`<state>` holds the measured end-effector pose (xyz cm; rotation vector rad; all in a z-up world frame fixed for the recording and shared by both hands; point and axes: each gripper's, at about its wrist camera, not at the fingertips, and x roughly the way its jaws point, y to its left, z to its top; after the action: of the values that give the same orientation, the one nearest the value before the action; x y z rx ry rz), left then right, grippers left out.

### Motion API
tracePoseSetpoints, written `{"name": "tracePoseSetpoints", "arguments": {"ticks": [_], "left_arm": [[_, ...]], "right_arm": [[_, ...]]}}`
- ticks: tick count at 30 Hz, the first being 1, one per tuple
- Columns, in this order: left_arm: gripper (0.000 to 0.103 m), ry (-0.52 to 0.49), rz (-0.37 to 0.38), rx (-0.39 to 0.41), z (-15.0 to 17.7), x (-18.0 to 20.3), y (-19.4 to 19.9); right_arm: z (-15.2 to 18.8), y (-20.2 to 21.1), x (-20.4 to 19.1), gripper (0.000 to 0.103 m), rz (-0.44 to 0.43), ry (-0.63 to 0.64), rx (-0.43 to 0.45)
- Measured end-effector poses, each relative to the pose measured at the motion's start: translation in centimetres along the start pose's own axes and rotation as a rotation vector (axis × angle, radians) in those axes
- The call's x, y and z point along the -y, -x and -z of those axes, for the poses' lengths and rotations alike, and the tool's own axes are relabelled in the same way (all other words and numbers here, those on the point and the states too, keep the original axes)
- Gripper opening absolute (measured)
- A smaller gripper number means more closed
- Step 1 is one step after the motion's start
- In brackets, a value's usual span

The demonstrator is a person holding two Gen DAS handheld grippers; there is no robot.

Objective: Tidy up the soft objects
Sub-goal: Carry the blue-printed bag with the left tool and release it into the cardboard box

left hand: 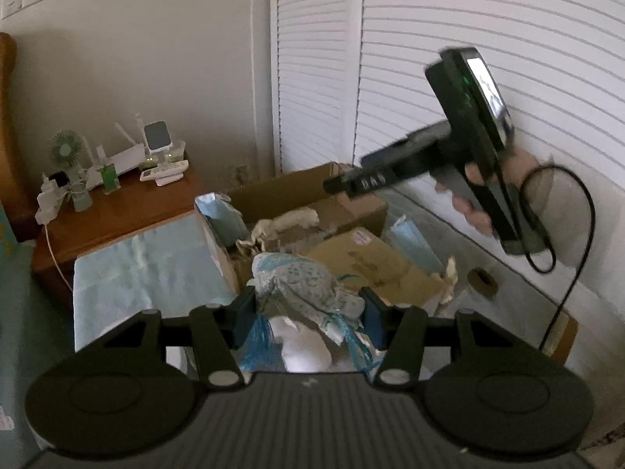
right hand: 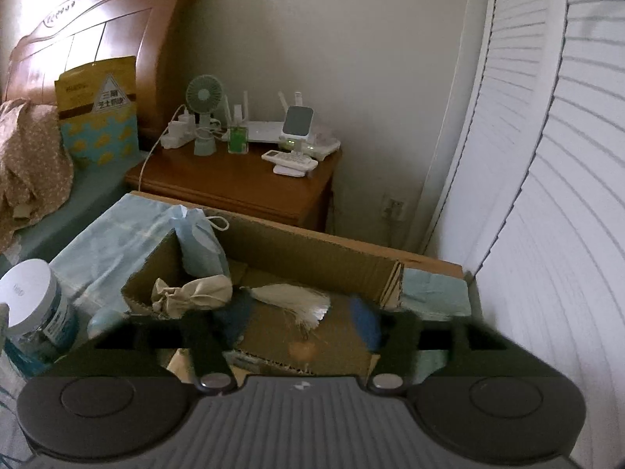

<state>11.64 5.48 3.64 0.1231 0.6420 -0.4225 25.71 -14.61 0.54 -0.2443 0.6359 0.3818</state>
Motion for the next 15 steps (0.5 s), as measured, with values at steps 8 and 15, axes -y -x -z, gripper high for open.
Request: {"name": "tracePoseSetpoints", "arguments": {"ticks": [8, 15], "left_arm": [[0.055, -0.030, -0.007, 0.024, -3.8, -0.4, -1.8], [0.055, -0.020, -0.002, 0.048, -8.5, -0.9, -4.6]], "right_arm": [[2.2, 3.2, -0.5, 0.103, 0.020, -0.017, 0.044], [5.6, 8.0, -1.8, 0.103, 0.062, -0.056, 0.069]]}}
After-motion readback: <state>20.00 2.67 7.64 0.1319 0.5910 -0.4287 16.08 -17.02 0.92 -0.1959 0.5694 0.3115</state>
